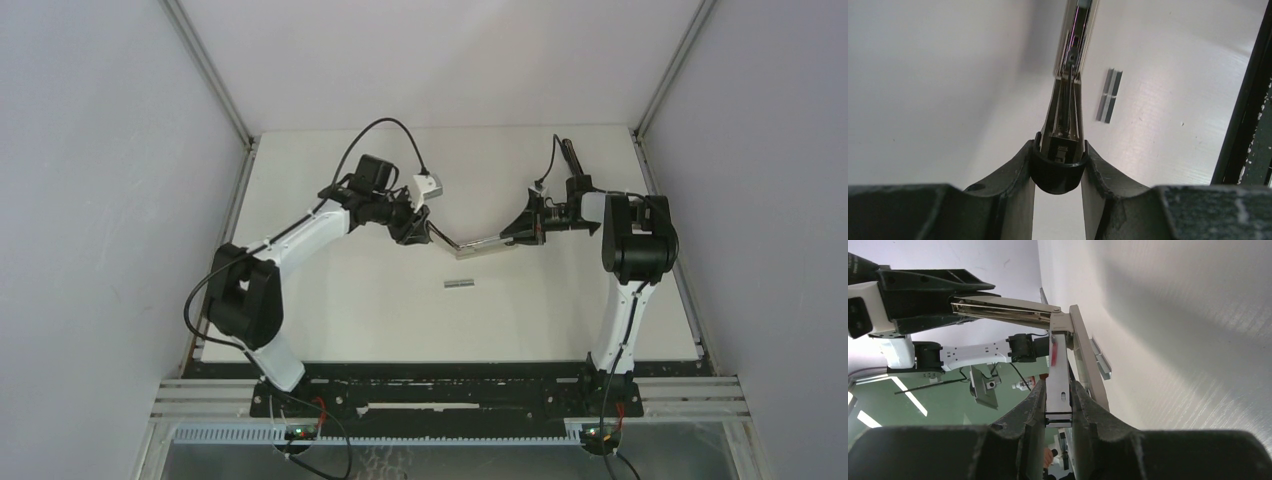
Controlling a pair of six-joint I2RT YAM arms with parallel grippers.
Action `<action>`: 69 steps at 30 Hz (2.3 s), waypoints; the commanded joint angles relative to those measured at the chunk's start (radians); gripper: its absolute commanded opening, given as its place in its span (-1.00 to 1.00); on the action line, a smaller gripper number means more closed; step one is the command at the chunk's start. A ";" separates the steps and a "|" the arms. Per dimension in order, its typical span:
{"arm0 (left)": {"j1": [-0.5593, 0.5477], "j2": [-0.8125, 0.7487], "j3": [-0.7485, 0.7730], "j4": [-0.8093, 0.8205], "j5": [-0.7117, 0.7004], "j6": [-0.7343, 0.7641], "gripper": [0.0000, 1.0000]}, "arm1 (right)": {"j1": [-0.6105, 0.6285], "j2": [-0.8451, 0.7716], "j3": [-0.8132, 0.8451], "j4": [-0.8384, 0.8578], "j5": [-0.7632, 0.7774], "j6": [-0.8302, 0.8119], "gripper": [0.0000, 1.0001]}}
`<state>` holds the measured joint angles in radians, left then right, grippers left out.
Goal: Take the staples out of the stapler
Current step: Unload the staple at the center of the board.
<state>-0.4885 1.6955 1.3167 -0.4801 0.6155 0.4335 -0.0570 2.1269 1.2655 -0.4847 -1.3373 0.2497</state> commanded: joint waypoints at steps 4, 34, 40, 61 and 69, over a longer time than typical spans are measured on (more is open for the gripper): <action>0.104 -0.103 -0.108 0.084 -0.088 0.018 -1.00 | -0.023 0.002 0.023 -0.026 -0.001 -0.035 -0.77; 0.112 -0.053 -0.256 0.129 -0.101 -0.243 -0.91 | -0.023 -0.067 0.049 -0.063 -0.085 -0.069 -0.78; 0.091 -0.066 -0.335 0.344 -0.135 -0.356 -0.90 | -0.025 -0.064 0.054 -0.079 -0.083 -0.088 -0.78; 0.025 0.103 -0.388 0.559 -0.177 -0.483 -0.16 | -0.062 -0.058 0.063 -0.101 -0.073 -0.120 -0.78; 0.025 0.065 -0.386 0.515 -0.177 -0.452 0.60 | -0.065 -0.066 0.070 -0.125 -0.053 -0.150 -0.78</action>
<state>-0.4610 1.7939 0.9314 0.0681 0.4442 -0.0395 -0.1181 2.1265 1.2900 -0.5808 -1.3083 0.1242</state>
